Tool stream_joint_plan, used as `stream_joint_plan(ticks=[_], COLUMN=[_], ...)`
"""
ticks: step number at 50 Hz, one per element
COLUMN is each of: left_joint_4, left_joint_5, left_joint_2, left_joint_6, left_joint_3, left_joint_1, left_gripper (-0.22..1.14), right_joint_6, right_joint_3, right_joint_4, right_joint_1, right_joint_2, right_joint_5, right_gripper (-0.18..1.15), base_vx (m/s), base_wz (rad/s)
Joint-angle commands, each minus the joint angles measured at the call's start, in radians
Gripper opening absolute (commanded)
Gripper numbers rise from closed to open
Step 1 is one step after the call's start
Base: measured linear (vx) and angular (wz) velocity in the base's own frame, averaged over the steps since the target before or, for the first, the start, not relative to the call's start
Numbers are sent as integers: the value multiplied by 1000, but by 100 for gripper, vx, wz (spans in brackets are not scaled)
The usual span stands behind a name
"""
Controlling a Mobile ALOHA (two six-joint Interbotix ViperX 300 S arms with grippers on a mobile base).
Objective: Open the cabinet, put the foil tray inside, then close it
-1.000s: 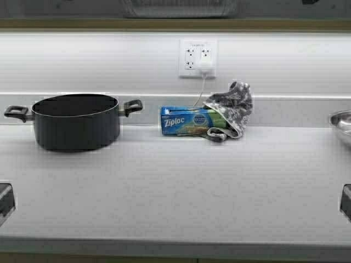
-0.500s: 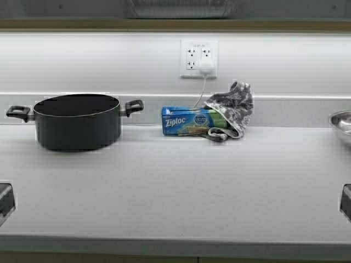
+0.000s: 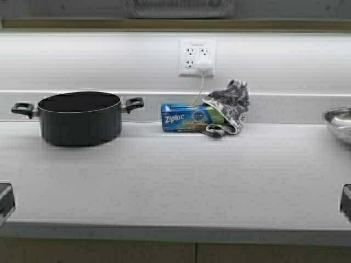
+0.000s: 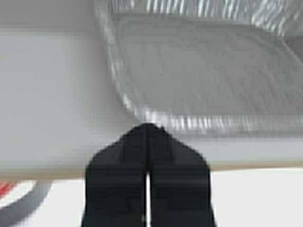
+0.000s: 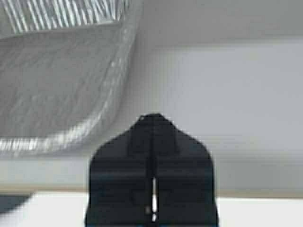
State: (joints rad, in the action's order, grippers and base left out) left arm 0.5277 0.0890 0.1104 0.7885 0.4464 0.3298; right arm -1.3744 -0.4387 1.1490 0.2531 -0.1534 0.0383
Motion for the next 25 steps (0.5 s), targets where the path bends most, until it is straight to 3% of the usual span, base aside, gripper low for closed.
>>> stream_joint_plan(ticks=[1, 25], left_joint_4=[0, -6], left_joint_5=[28, 23], left_joint_2=[26, 75], left_joint_6=[-2, 3], left_joint_3=[-6, 66], left_joint_1=[2, 2], left_gripper=[5, 5], right_joint_6=[21, 114], right_joint_3=[2, -28], right_joint_4=[0, -2], right_joint_1=[2, 21], right_joint_2=[-46, -84], right_joint_5=[15, 35], right_gripper=[7, 7], base_vx=[-18, -21], base_wz=[-1, -1])
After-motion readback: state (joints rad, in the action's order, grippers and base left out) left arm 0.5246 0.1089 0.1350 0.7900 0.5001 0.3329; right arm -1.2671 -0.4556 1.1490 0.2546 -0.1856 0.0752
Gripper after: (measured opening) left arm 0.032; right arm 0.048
